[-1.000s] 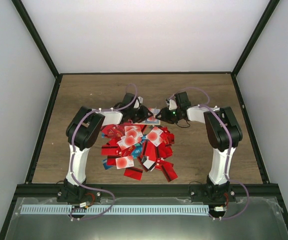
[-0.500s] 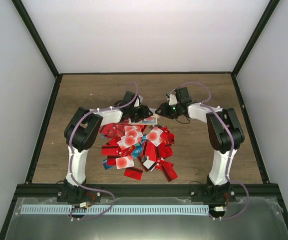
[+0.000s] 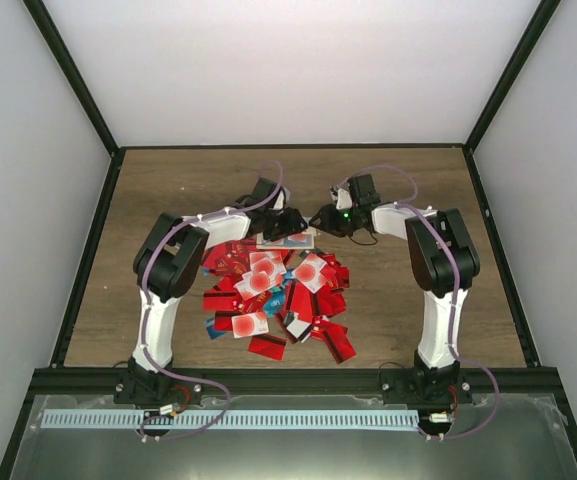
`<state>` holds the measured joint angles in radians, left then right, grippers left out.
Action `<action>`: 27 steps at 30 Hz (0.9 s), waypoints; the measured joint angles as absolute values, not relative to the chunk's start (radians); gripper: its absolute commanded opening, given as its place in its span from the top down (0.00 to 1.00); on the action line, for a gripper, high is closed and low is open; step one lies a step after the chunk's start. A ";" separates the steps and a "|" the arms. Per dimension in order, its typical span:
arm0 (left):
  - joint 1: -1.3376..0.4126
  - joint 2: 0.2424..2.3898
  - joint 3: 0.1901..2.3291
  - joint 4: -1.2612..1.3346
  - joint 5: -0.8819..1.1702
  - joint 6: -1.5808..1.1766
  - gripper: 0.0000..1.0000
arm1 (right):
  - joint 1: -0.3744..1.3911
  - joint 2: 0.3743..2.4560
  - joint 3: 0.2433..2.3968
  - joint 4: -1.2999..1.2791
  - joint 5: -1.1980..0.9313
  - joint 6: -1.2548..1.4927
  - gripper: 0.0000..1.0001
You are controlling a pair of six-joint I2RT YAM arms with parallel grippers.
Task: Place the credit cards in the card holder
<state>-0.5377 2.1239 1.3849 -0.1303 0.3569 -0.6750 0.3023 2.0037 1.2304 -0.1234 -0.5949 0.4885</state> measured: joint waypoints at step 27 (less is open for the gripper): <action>-0.569 2.061 1.385 -0.312 0.371 -0.551 0.18 | 0.299 2.086 1.249 -0.067 -0.694 0.513 0.65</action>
<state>-0.5686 2.0605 1.3849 -0.3119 0.3706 -0.5507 0.2985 2.0861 1.2488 -0.0666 -0.6937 0.5129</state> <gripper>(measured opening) 0.736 0.355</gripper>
